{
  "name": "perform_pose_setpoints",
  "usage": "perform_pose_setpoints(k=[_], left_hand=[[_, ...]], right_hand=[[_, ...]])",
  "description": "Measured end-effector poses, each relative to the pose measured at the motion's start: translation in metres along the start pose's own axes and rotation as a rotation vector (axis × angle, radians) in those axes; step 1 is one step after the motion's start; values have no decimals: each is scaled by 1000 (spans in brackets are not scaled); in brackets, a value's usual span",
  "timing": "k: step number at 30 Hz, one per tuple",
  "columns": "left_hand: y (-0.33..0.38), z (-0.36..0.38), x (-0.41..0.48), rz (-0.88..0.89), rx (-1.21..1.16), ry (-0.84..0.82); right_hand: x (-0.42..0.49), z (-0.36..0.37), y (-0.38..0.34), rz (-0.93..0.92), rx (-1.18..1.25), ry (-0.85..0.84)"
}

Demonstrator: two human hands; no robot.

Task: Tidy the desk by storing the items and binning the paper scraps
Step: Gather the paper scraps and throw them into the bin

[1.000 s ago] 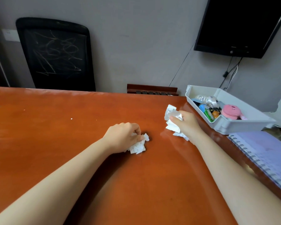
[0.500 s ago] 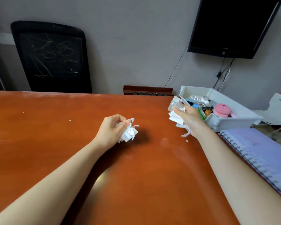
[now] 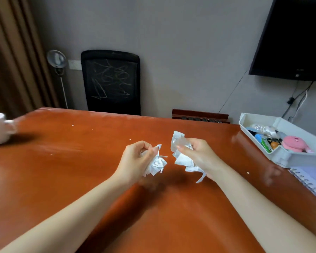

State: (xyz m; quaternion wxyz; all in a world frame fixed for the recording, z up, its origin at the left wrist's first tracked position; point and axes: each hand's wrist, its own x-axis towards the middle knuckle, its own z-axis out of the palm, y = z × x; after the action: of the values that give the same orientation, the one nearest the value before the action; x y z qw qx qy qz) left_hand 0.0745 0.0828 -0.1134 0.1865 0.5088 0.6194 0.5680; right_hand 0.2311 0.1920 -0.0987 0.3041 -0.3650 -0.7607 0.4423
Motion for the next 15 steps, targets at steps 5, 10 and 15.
perform_pose_setpoints(k=[5,10,15], left_hand=[[1,-67,-26,54,157,30],[-6,-151,-62,43,301,157],[-5,-232,-111,6,443,227]], right_hand=[[-10,63,-36,-90,-17,-143],[-18,131,-86,-238,-89,-279],[-33,208,-128,-371,-81,-417]])
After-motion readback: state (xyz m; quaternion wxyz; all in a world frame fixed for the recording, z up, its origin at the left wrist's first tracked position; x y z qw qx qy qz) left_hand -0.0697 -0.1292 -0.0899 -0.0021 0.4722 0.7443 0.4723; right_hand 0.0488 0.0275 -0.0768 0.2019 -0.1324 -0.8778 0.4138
